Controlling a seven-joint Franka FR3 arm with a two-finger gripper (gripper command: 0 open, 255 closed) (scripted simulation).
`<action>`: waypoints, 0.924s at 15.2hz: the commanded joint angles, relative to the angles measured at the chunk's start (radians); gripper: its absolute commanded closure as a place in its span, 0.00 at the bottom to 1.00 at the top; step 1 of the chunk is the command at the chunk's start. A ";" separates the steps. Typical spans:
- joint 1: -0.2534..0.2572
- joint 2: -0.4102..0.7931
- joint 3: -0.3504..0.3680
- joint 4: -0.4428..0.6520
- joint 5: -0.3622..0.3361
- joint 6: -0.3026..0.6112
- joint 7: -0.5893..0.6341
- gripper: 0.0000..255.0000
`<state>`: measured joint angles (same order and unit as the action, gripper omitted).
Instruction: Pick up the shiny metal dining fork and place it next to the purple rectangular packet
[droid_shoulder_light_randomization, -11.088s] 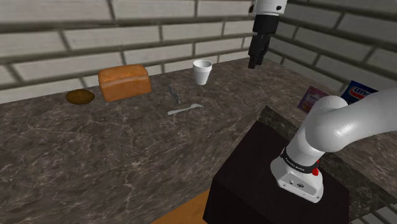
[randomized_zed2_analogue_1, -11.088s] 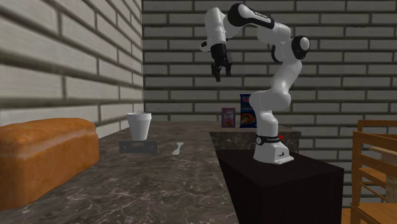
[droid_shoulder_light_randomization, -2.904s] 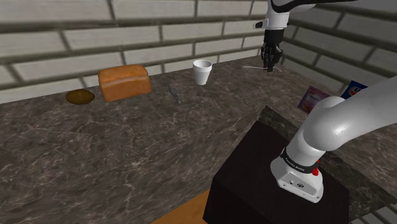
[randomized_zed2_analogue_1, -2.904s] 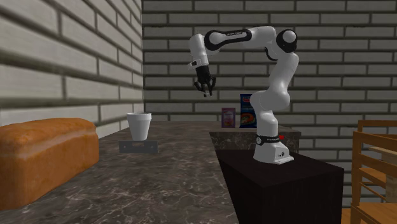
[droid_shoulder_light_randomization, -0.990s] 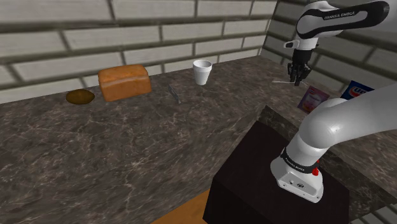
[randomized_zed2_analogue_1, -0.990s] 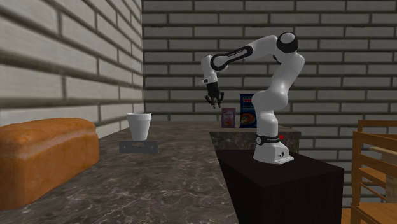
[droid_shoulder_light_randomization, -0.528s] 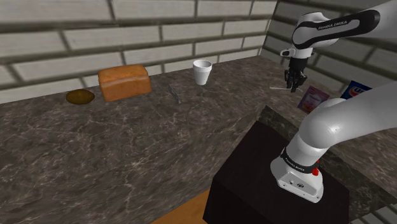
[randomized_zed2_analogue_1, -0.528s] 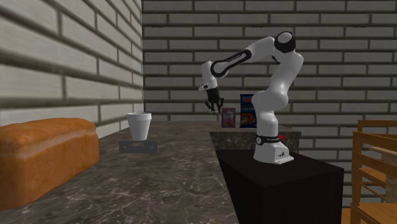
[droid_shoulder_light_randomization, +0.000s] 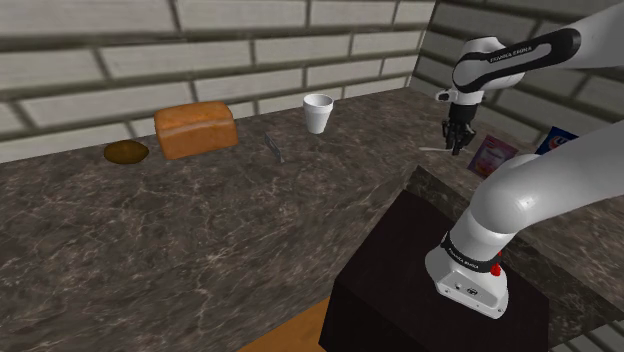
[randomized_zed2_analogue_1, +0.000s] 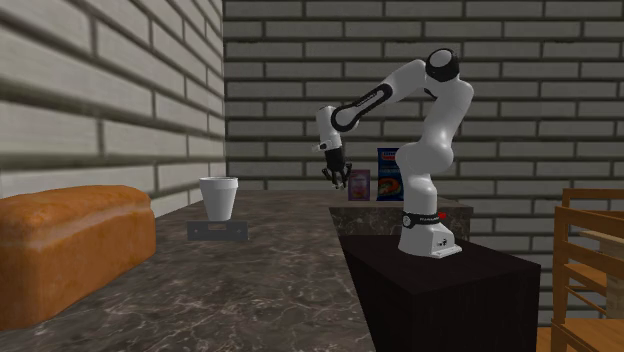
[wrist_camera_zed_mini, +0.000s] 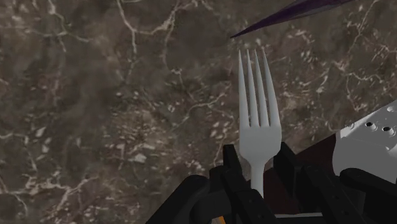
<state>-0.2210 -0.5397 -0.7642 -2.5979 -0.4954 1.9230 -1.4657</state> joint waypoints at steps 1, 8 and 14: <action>0.005 0.019 -0.014 -0.014 -0.003 0.034 0.001 1.00; 0.028 0.105 -0.076 -0.062 -0.010 0.168 -0.004 1.00; 0.028 0.105 -0.076 -0.062 -0.010 0.168 -0.004 1.00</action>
<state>-0.1935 -0.4345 -0.8399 -2.6599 -0.5056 2.0904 -1.4698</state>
